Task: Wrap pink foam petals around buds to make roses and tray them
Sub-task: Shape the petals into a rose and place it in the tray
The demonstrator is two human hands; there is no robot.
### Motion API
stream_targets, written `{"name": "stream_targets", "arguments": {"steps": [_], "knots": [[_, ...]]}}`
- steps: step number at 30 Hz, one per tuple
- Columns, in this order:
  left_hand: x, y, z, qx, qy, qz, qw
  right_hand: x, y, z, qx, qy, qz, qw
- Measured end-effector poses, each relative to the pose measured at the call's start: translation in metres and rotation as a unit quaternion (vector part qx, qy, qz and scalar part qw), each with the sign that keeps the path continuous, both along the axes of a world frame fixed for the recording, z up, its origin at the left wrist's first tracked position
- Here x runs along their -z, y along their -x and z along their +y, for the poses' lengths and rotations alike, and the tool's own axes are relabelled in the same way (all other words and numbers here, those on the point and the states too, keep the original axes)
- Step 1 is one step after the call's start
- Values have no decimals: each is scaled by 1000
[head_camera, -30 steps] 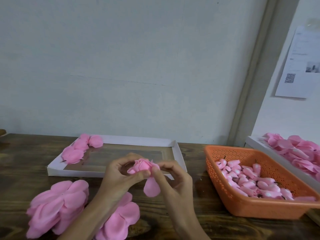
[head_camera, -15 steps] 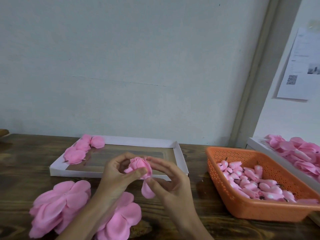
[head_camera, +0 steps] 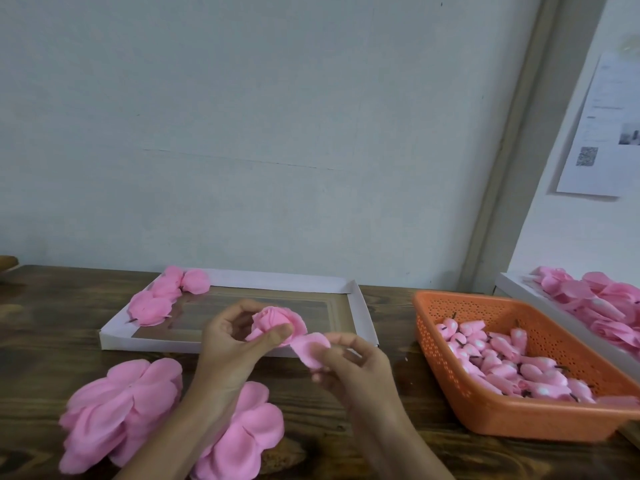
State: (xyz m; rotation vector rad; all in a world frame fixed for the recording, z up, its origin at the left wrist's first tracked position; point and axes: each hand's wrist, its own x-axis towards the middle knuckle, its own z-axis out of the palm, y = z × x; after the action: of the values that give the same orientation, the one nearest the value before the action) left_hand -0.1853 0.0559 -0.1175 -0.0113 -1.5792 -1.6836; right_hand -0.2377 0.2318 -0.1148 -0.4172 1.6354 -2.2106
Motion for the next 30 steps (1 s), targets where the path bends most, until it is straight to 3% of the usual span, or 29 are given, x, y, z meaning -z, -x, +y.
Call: {"name": "stream_targets", "arguments": {"steps": [7, 13, 26, 30], "knots": [[-5, -6, 9, 47, 42, 7, 998, -5, -10, -1, 102, 73, 72, 990], [-7, -9, 13, 31, 89, -10, 995, -9, -19, -6, 47, 52, 222, 972], [-5, -8, 5, 42, 28, -35, 998, -7, -19, -3, -5, 19, 278, 960], [-4, -6, 4, 44, 16, -15, 999, -2, -22, -7, 48, -13, 283, 958]]}}
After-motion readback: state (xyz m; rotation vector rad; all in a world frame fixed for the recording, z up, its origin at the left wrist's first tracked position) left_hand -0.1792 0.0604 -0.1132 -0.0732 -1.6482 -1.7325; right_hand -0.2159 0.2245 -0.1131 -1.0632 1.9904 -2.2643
